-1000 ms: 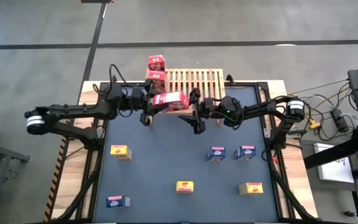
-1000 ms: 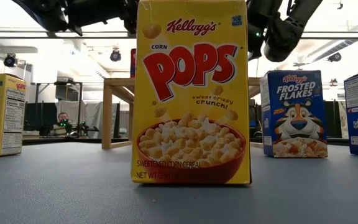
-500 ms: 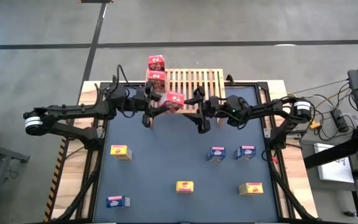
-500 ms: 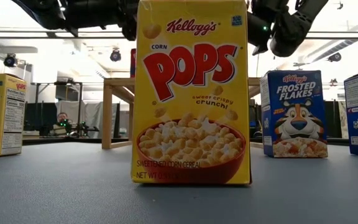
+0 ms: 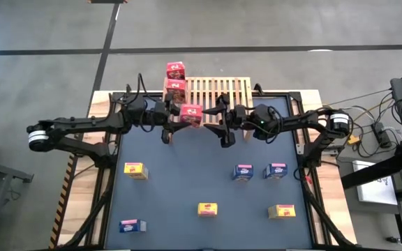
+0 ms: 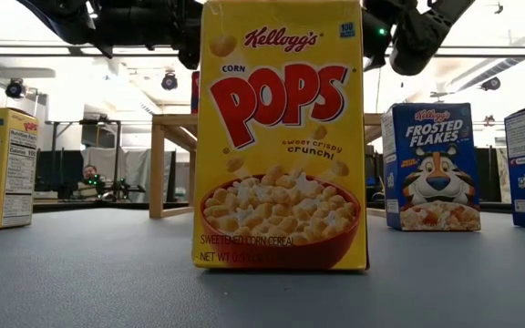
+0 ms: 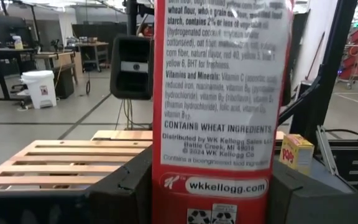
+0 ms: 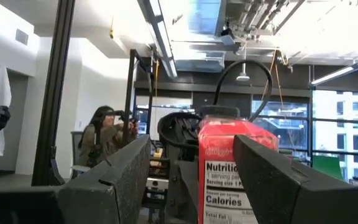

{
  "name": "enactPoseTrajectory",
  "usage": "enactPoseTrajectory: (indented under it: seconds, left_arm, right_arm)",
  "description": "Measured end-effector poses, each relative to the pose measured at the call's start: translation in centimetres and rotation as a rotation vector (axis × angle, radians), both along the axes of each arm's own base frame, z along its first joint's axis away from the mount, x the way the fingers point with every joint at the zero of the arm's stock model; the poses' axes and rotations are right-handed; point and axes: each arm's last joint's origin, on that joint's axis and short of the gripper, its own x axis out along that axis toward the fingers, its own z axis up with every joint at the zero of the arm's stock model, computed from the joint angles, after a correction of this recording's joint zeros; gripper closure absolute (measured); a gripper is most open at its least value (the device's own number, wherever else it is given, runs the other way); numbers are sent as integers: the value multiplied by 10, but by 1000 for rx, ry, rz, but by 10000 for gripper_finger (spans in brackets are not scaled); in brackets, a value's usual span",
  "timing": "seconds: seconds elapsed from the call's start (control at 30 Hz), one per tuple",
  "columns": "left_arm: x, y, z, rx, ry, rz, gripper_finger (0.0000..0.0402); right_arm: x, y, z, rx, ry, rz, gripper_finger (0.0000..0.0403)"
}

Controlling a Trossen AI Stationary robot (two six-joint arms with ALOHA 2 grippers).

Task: Stack cereal on shelf
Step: Put the red cereal box aligned with the other red cereal boxes on the shelf

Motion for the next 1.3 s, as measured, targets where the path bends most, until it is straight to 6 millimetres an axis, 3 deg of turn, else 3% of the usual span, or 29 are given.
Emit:
enactPoseTrajectory:
  seconds: [0.47, 1.0, 1.17, 1.3]
  left_arm:
    - [-1, 1, -5, 5, 44, 2, 235]
    - [-52, 14, 5, 94, 208, 130, 235]
    - [-60, 26, 1, 102, 258, 176, 235]
    - [-59, 35, -7, 67, 275, 109, 235]
  right_arm:
    - [20, -2, 15, -13, 154, 11, 184]
    - [-45, 3, 20, -55, 119, -100, 184]
    - [-56, 6, 15, -47, 126, -103, 184]
    - [-60, 6, 10, -31, 136, -133, 184]
